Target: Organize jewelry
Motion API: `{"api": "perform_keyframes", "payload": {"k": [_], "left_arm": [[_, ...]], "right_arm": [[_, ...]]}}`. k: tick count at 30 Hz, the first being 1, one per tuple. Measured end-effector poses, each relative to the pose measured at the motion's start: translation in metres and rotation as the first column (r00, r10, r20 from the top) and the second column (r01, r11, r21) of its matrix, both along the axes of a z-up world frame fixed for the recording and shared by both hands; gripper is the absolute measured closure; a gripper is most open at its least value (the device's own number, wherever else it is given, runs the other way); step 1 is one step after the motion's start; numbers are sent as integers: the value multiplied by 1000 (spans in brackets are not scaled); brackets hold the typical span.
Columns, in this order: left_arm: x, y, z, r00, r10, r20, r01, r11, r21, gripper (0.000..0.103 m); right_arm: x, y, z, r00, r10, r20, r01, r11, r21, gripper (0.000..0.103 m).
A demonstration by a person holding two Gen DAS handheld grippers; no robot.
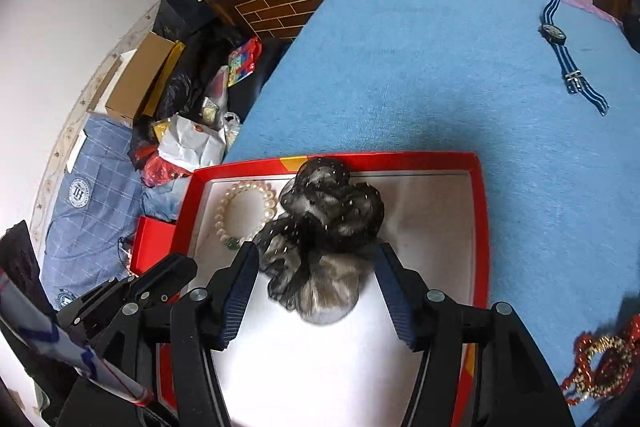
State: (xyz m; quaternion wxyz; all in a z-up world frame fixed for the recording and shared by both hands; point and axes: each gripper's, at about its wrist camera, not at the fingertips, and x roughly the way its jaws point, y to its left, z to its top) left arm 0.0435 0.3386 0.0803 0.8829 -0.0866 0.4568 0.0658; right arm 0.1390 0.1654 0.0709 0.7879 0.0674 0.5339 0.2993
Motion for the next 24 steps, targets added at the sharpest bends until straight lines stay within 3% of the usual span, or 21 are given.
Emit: {"api": "perform_keyframes", "payload": {"k": [3, 12, 18, 24], "left_arm": [[-10, -12, 9, 1000, -14, 25, 14, 1000, -2, 82], [-41, -75, 18, 992, -93, 86, 95, 995, -21, 82], [-56, -139, 10, 976, -198, 93, 204, 977, -59, 82], [-55, -188, -5, 959, -280, 44, 282, 957, -71, 82]], "right_arm": [[-13, -14, 8, 1000, 0, 12, 0, 1000, 20, 38], [-73, -90, 13, 997, -52, 57, 50, 998, 47, 38], [-105, -171, 17, 987, -129, 94, 123, 990, 62, 38], [-125, -268, 21, 950, -289, 121, 278, 956, 93, 39]]}}
